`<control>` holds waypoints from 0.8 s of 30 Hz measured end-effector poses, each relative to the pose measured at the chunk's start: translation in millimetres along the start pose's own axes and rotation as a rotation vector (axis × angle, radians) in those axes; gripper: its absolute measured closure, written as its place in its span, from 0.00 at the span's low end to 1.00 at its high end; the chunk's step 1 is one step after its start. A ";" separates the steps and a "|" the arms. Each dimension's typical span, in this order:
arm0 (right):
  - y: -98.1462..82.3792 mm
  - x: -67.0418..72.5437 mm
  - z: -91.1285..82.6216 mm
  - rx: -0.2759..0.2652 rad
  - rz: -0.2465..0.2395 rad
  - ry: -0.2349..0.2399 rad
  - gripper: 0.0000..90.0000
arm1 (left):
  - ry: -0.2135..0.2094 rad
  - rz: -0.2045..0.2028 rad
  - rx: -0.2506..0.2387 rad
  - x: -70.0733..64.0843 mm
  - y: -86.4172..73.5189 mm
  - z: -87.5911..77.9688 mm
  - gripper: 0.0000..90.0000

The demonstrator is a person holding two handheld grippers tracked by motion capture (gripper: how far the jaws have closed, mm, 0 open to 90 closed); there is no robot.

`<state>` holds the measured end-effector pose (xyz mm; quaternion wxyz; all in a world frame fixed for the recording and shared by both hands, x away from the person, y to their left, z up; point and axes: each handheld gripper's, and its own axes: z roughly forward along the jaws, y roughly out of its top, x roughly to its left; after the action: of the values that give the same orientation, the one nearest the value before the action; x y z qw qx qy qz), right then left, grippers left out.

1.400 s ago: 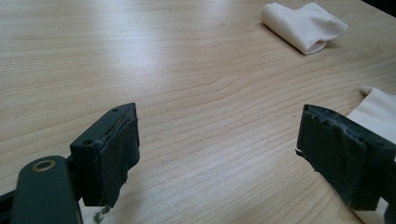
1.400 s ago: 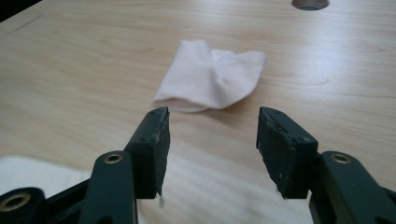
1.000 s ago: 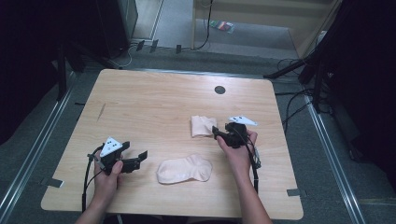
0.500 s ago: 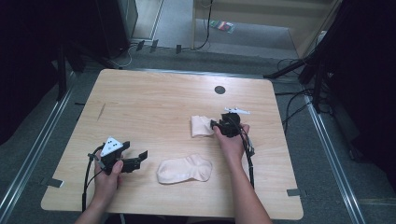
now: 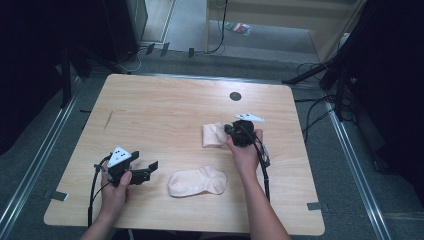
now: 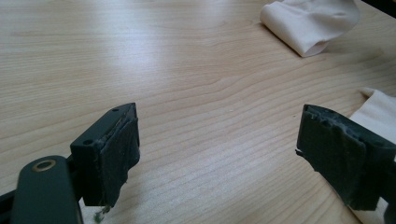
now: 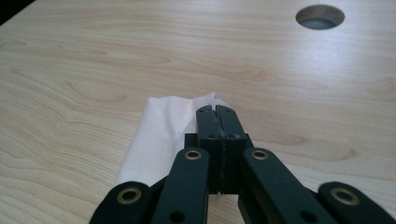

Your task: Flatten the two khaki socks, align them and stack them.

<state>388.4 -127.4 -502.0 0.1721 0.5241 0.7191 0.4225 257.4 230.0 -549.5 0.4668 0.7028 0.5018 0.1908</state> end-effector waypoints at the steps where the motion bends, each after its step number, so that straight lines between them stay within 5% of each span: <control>1: 2.2 1.7 -2.1 -0.006 -0.006 0.007 1.00 | 0.000 -0.003 0.000 -0.1 0.1 0.1 0.16; 10: 20.9 15.6 -16.8 -0.046 -0.024 0.041 1.00 | -0.021 -0.018 0.038 -4.4 12.0 9.8 0.16; 19: 37.5 45.1 -19.3 -0.064 -0.070 0.087 1.00 | -0.063 -0.023 0.022 -18.4 43.1 47.6 0.17; 24: 48.5 72.2 -14.8 -0.071 -0.092 0.135 1.00 | -0.055 0.033 0.052 -28.4 47.1 72.8 0.18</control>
<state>379.4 -64.3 -441.0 0.1610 0.4545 0.7370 0.4736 323.8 168.2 -539.6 0.4588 0.7278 0.4818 0.1661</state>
